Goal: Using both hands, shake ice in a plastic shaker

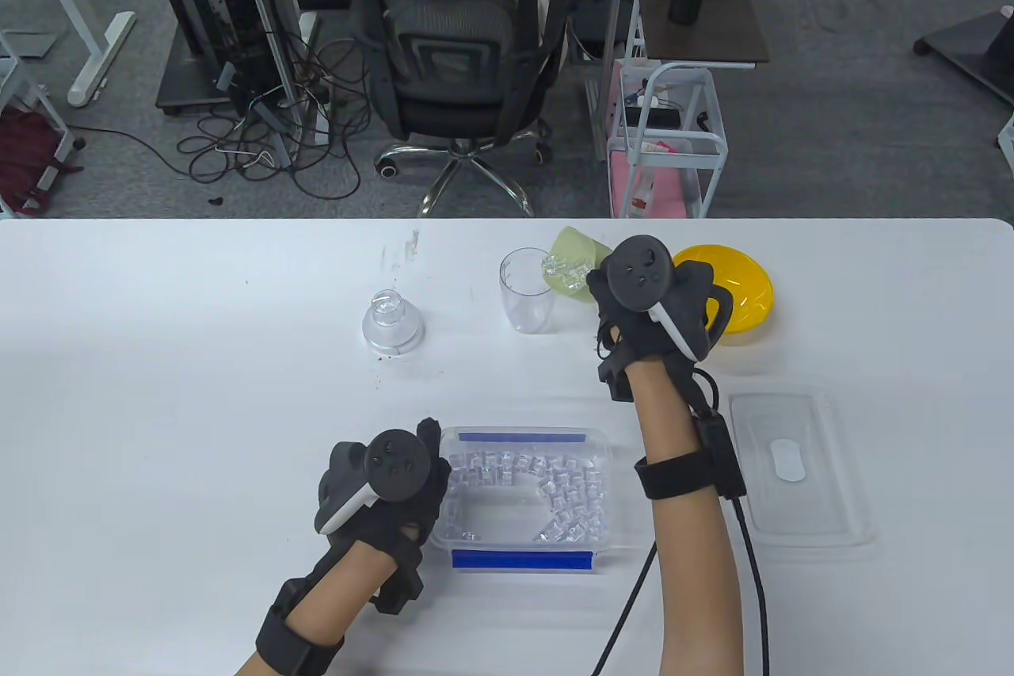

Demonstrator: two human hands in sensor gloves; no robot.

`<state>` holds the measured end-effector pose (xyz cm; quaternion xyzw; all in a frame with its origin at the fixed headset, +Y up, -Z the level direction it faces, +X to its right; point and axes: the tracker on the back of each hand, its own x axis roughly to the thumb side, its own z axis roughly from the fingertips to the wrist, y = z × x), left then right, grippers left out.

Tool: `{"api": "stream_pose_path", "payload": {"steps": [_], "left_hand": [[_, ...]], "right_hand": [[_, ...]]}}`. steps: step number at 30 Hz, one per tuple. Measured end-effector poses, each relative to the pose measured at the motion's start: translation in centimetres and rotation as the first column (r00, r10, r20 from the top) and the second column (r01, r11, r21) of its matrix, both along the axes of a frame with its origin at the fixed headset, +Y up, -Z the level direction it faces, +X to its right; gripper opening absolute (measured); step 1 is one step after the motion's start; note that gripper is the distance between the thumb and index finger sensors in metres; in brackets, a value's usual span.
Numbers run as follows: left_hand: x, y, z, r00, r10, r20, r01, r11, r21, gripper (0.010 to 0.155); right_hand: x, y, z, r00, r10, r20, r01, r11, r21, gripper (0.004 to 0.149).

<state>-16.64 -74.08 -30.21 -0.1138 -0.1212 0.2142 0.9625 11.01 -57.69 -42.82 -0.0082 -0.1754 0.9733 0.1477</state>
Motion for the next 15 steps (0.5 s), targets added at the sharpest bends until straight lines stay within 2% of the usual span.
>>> {"api": "stream_pose_path", "payload": {"steps": [7, 15], "left_hand": [[0.0, 0.0, 0.0, 1.000, -0.002, -0.001, 0.002, 1.000, 0.002, 0.063], [0.0, 0.0, 0.0, 1.000, -0.006, -0.002, 0.006, 1.000, 0.004, 0.063]], "right_hand": [[-1.9, 0.3, 0.7, 0.990, 0.138, -0.006, -0.137, 0.990, 0.035, 0.047], [-2.8, 0.6, 1.4, 0.976, 0.218, -0.016, -0.216, 0.974, 0.067, 0.047]]}}
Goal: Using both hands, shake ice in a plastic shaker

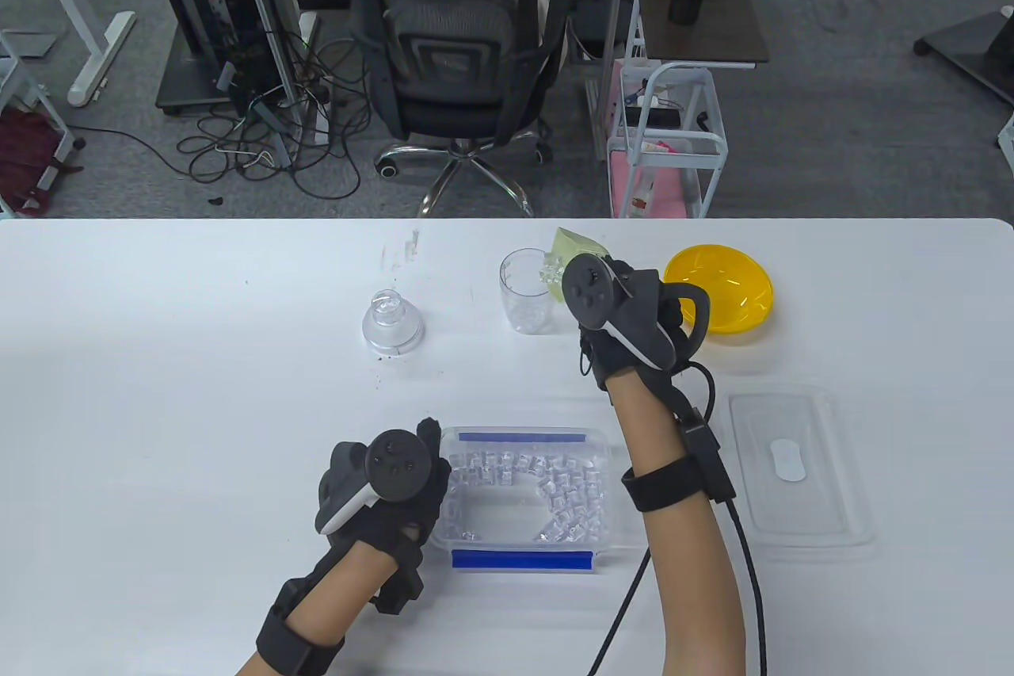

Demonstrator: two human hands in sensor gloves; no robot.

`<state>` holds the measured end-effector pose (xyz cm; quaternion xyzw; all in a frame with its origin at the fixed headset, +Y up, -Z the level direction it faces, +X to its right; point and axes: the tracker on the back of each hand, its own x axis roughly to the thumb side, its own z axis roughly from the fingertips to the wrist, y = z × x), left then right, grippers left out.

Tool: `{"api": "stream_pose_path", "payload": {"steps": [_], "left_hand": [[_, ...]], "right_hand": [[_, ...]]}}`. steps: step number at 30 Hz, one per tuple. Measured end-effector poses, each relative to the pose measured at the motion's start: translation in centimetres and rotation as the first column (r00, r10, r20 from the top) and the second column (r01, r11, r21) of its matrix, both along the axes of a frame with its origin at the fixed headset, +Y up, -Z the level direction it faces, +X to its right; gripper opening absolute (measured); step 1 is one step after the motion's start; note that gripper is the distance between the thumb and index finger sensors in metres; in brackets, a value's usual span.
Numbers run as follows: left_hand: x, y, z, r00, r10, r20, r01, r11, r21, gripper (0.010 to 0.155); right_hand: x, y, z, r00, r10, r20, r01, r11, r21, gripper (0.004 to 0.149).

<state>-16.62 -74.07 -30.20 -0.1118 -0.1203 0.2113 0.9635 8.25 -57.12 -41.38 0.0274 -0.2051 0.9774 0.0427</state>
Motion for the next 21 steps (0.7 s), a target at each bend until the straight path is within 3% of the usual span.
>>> {"api": "stream_pose_path", "payload": {"steps": [12, 14, 18, 21], "left_hand": [[0.0, 0.0, 0.0, 1.000, -0.006, 0.000, 0.006, 1.000, 0.001, 0.063], [0.0, 0.0, 0.0, 1.000, -0.004, 0.001, 0.004, 1.000, -0.001, 0.063], [0.0, 0.0, 0.0, 1.000, -0.006, 0.001, 0.006, 1.000, -0.003, 0.063], [0.0, 0.0, 0.0, 1.000, -0.008, 0.001, 0.008, 1.000, -0.001, 0.063]], "right_hand": [[-0.7, 0.8, 2.2, 0.996, 0.082, -0.046, -0.077, 0.993, 0.088, 0.048], [-0.3, 1.1, 3.5, 0.995, 0.065, -0.075, -0.056, 0.992, 0.113, 0.048], [1.8, 0.4, 7.6, 0.982, -0.131, -0.139, 0.149, 0.980, 0.128, 0.048], [3.2, -0.3, 10.0, 0.963, -0.196, -0.183, 0.208, 0.977, 0.046, 0.048]]}}
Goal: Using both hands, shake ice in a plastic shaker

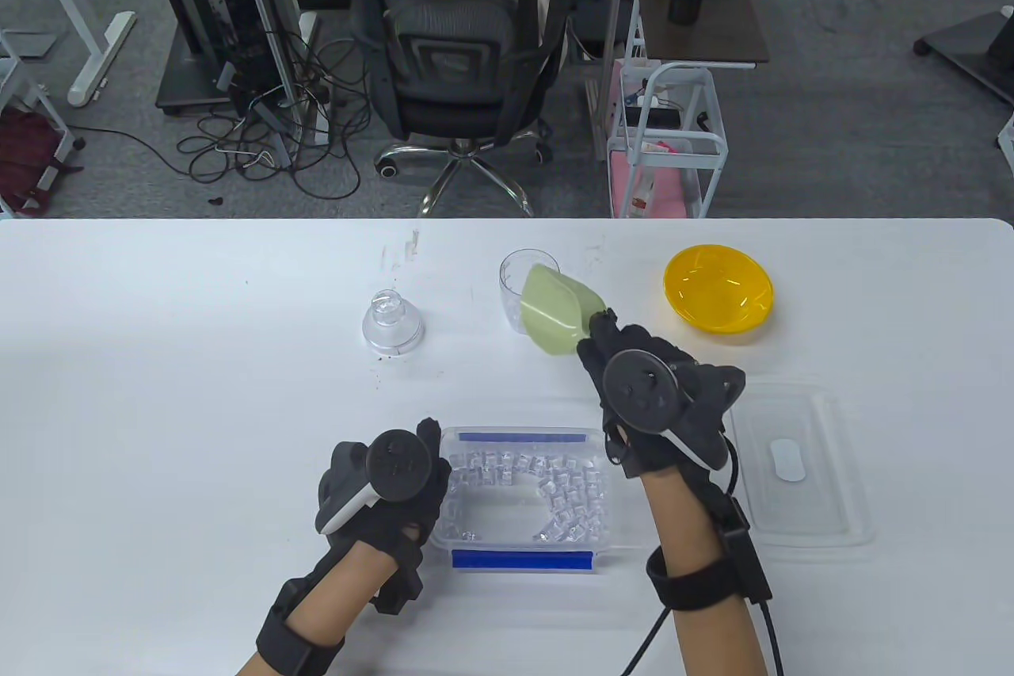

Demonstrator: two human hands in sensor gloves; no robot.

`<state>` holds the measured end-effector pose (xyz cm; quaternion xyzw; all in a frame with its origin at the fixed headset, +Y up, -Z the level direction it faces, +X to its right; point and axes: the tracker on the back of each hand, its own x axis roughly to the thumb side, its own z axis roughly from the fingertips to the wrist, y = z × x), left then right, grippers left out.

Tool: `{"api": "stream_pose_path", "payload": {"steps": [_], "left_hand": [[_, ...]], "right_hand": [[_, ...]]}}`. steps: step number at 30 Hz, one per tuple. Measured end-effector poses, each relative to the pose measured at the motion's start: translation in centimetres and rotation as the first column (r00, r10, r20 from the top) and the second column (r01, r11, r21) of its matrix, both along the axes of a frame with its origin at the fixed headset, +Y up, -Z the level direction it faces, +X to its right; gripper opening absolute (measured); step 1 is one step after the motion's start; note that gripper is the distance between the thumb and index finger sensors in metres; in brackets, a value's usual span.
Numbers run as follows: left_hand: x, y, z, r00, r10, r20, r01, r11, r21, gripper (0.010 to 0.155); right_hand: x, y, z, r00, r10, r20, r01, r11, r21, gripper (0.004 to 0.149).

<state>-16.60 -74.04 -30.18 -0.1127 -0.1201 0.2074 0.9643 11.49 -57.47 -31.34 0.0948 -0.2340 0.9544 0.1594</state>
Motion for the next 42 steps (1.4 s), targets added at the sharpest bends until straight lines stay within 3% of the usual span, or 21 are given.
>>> {"api": "stream_pose_path", "payload": {"steps": [5, 9, 12, 17, 25, 33, 42], "left_hand": [[0.0, 0.0, 0.0, 1.000, -0.002, -0.001, 0.002, 1.000, 0.002, 0.063], [0.0, 0.0, 0.0, 1.000, -0.004, -0.002, 0.004, 1.000, 0.006, 0.063], [0.0, 0.0, 0.0, 1.000, -0.002, -0.002, 0.002, 1.000, 0.005, 0.063], [0.0, 0.0, 0.0, 1.000, -0.002, -0.002, 0.002, 1.000, 0.009, 0.063], [0.0, -0.1, 0.0, 1.000, -0.001, 0.001, 0.001, 1.000, 0.010, 0.063], [0.1, -0.1, 0.0, 1.000, -0.001, 0.003, 0.001, 1.000, 0.009, 0.063], [0.0, -0.1, 0.0, 1.000, 0.003, 0.004, -0.003, 1.000, 0.007, 0.063]], "right_hand": [[1.3, -0.7, 3.4, 0.992, -0.015, -0.125, -0.005, 0.988, -0.155, 0.048], [0.8, -1.1, 3.6, 0.978, -0.035, -0.204, -0.057, 0.901, -0.429, 0.048], [-0.2, -2.3, 2.9, 0.978, -0.011, -0.208, -0.103, 0.842, -0.529, 0.047], [-1.4, -3.8, 1.6, 0.980, 0.063, -0.187, -0.159, 0.812, -0.561, 0.047], [-2.4, -6.1, -0.5, 0.984, 0.047, -0.170, -0.143, 0.775, -0.616, 0.048], [-2.5, -8.4, -2.0, 0.975, -0.043, -0.217, -0.116, 0.734, -0.670, 0.049], [-2.6, -9.5, -2.8, 0.963, -0.093, -0.252, -0.107, 0.726, -0.679, 0.049]]}}
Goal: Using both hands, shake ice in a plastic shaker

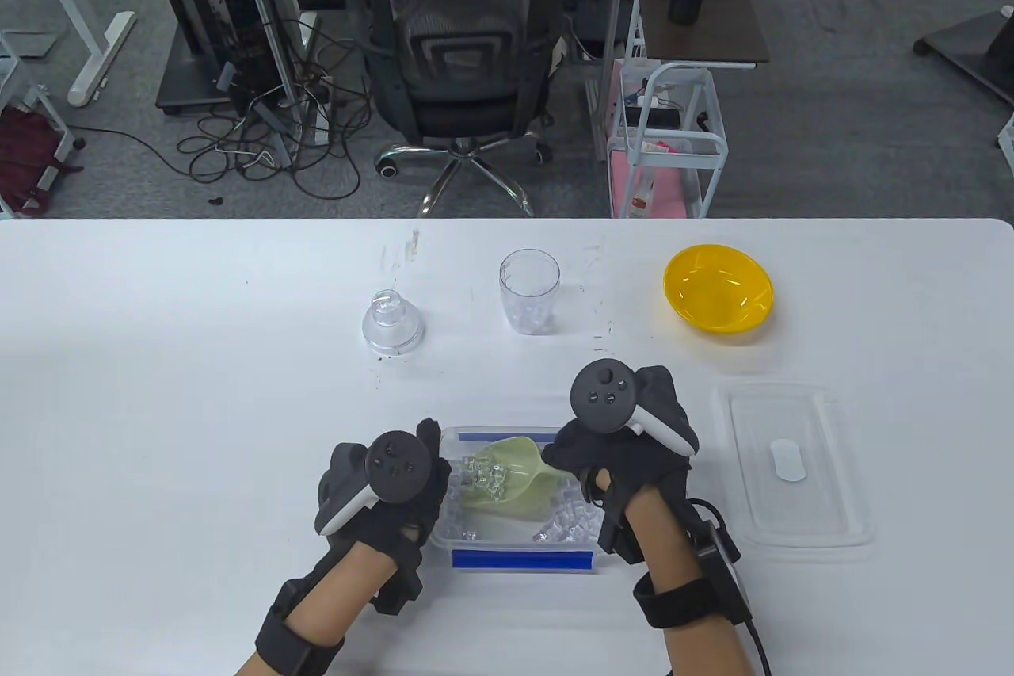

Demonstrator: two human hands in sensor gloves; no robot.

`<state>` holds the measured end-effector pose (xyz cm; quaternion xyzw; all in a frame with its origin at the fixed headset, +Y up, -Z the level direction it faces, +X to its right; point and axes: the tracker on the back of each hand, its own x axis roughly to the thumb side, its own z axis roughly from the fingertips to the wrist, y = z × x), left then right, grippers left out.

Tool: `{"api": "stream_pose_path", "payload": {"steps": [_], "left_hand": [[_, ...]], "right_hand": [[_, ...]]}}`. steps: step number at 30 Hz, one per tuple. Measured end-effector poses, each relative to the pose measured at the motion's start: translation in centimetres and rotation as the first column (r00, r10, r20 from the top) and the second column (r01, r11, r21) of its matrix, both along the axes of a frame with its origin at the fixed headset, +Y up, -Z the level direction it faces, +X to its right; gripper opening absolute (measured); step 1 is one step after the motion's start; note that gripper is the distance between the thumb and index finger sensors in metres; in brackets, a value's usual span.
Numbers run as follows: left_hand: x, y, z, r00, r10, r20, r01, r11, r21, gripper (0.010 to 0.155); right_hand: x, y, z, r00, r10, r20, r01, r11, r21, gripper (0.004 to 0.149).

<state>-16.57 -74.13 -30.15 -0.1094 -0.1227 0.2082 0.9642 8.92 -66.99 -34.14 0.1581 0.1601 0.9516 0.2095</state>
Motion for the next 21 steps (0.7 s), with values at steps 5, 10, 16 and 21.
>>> {"api": "stream_pose_path", "payload": {"steps": [5, 10, 16, 21], "left_hand": [[0.0, 0.0, 0.0, 1.000, 0.001, 0.002, -0.001, 1.000, -0.002, 0.063], [-0.1, 0.0, 0.0, 1.000, 0.009, 0.003, -0.009, 1.000, -0.010, 0.064], [-0.2, -0.1, -0.1, 1.000, 0.022, 0.003, -0.022, 1.000, -0.014, 0.064], [-0.2, -0.1, -0.1, 1.000, 0.026, 0.005, -0.026, 1.000, -0.018, 0.064]], "right_hand": [[0.2, 0.0, -0.2, 0.994, -0.089, -0.060, 0.087, 0.996, -0.035, 0.050], [0.4, -0.1, -0.4, 0.979, -0.170, -0.114, 0.161, 0.984, -0.080, 0.048], [1.9, -0.5, -1.0, 0.960, -0.262, -0.098, 0.248, 0.959, -0.136, 0.048], [3.2, -0.2, -1.3, 0.929, -0.356, -0.100, 0.340, 0.928, -0.153, 0.047]]}}
